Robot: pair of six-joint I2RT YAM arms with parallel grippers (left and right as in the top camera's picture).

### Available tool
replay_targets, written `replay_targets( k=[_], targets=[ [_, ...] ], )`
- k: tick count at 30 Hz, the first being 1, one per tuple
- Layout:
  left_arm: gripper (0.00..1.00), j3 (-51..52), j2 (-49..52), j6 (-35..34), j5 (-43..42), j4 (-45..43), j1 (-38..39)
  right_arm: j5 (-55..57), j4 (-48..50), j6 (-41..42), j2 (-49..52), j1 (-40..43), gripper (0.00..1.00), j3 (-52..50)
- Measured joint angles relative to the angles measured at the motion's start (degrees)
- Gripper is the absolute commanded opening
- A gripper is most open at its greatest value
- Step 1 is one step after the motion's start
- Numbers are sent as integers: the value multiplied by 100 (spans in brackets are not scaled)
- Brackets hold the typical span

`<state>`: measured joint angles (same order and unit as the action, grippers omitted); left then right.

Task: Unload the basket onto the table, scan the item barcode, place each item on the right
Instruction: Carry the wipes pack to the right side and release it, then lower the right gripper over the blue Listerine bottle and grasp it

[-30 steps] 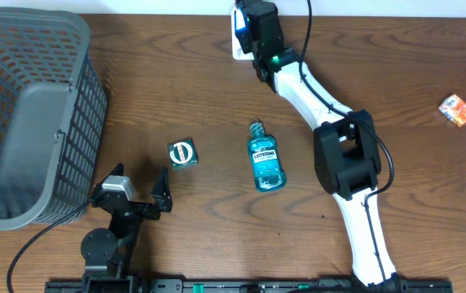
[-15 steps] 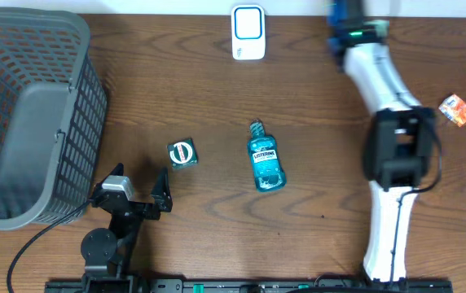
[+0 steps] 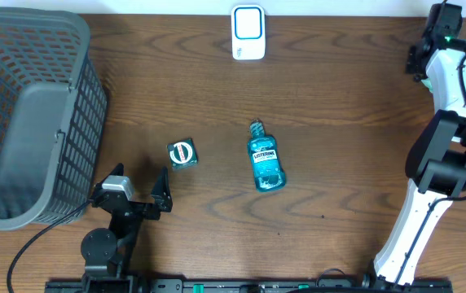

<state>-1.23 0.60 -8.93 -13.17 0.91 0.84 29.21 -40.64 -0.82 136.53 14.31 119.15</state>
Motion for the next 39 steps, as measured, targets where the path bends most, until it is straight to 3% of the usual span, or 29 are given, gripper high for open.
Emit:
replay_targets(
  k=[14, 27, 31, 39],
  targets=[
    [98, 0, 0, -2, 0, 2, 0, -2997, -2173, 824, -1880, -1185, 99, 17],
    [98, 0, 0, -2, -2, 2, 0, -2573, -4308, 2124, -1803, -3263, 99, 4],
    [98, 0, 0, -2, -2, 2, 0, -2496, -4356, 2256, -1803, -4046, 99, -79],
    [98, 0, 0, 0, 0, 0, 0, -2271, -3611, 2387, -1805, -4955, 80, -1270]
  ],
)
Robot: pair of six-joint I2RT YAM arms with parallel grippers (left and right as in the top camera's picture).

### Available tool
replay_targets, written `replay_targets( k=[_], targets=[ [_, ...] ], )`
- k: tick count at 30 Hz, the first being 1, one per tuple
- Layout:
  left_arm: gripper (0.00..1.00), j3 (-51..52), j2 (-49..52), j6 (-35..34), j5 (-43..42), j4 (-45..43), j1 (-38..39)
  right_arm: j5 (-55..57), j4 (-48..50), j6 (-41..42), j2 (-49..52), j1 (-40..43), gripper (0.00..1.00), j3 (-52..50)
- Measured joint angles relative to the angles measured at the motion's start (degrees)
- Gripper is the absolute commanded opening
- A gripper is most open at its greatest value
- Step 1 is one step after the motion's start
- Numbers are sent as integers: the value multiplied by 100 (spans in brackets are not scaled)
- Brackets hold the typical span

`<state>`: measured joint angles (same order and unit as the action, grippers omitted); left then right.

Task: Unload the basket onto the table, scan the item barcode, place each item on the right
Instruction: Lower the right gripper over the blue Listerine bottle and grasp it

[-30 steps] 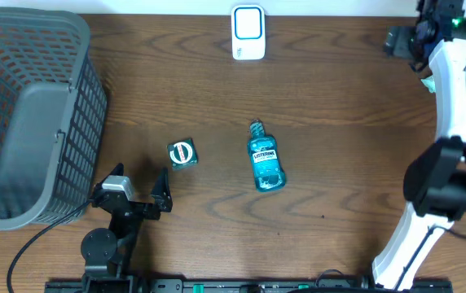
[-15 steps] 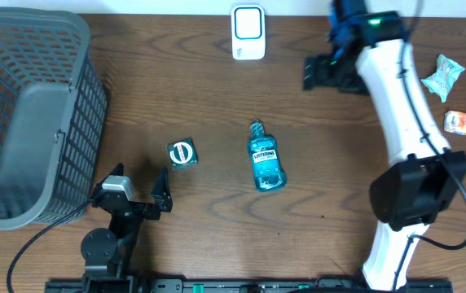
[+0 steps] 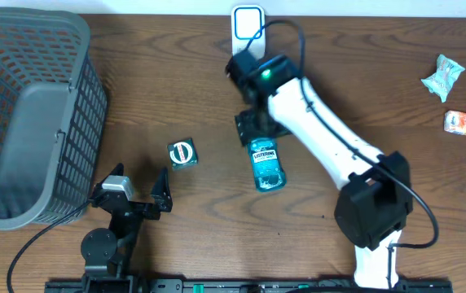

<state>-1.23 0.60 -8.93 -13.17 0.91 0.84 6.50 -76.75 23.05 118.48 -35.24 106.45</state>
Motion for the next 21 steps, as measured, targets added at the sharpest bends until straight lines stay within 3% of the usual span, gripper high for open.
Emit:
replay_targets(
  k=[10, 17, 21],
  targets=[
    [98, 0, 0, 0, -2, 2, 0, 431, 1233, 2, 20, -463, 78, -1532],
    [98, 0, 0, 0, -2, 2, 0, 544, 1869, -7, 44, -463, 69, -2223],
    [98, 0, 0, -2, -2, 2, 0, 573, 1904, -68, 179, -463, 58, -2229]
  ],
)
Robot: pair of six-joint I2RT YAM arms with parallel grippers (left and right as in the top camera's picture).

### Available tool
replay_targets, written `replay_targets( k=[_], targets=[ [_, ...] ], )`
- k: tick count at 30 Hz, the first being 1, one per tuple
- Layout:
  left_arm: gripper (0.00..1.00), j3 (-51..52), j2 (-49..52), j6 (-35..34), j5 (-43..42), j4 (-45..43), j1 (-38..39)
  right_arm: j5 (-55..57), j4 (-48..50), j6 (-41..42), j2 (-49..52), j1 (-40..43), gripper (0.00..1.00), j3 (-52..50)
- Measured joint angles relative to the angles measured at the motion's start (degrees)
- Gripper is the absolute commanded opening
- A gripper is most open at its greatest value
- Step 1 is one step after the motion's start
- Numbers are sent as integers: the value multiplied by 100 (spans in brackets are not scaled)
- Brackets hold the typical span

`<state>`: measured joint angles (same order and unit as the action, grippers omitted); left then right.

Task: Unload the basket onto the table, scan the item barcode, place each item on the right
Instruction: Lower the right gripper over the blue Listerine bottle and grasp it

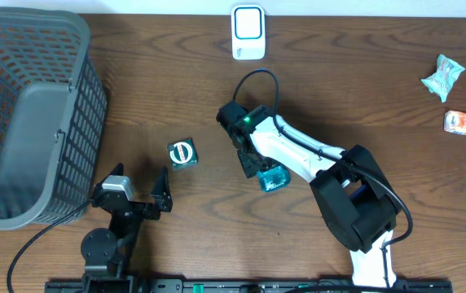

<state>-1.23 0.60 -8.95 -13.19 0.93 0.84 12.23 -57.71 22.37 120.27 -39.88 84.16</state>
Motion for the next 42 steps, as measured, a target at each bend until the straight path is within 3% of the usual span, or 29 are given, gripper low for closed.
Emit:
replay_targets(
  k=[2, 6, 12, 17, 25, 33, 42],
  targets=[
    [98, 0, 0, 0, 2, 0, 0, 20, -17, -46, 9, 0, 54, 20],
    [98, 2, 0, 0, 0, 0, 0, 297, -155, -138, 44, -17, 34, 118],
    [98, 0, 0, 0, 0, 0, 0, 573, -332, -363, 26, 4, 25, 271],
    [98, 0, 0, 2, 2, 0, 0, 140, -372, -925, 33, 225, 17, 350],
    [98, 0, 0, 0, 2, 0, 0, -1672, -321, -2256, 122, 756, 21, 391],
    [98, 0, 0, 2, 0, 0, 0, -2212, -411, -2573, 219, 1047, 35, 448],
    [98, 0, 0, 0, 0, 0, 0, -2262, -763, -2592, 409, 957, 41, 841]
  ],
)
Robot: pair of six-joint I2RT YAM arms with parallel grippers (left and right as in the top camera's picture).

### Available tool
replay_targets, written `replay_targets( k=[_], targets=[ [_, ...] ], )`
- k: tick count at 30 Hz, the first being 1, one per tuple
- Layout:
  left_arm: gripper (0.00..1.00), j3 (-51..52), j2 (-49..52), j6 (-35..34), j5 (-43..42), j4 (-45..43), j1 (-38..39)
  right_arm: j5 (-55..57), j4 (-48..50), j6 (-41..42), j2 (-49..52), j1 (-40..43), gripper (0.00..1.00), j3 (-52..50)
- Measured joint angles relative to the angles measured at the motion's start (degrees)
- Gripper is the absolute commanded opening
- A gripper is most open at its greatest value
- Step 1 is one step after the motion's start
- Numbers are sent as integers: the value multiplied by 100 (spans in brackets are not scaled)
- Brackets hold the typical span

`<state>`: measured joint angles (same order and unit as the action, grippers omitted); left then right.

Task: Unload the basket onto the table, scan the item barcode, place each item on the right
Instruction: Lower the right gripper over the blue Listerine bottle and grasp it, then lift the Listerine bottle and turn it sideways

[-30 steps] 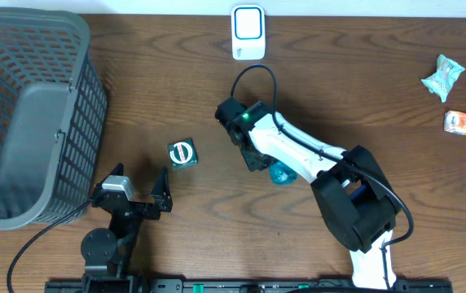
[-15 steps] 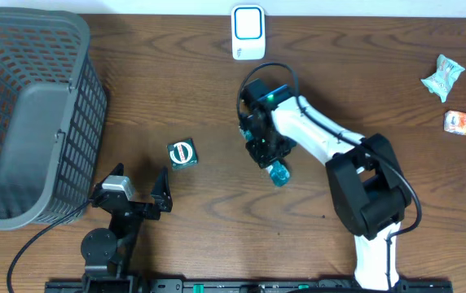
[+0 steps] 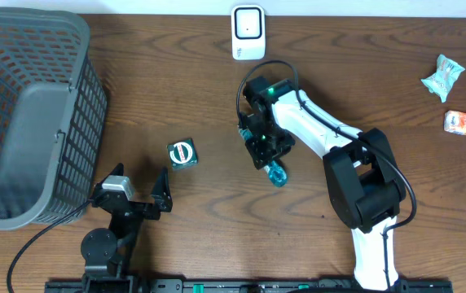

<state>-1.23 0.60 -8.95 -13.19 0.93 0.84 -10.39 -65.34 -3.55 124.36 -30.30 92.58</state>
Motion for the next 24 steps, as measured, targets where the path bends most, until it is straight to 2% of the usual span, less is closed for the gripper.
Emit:
replay_targets(
  k=[15, 24],
  targets=[
    [98, 0, -2, 0, 0, -2, 0, -13, -472, 63, 0, -31, 47, 643],
    [98, 2, 0, 2, 0, 0, 0, -13, -1314, 229, -2, -31, 43, 1436]
  ],
)
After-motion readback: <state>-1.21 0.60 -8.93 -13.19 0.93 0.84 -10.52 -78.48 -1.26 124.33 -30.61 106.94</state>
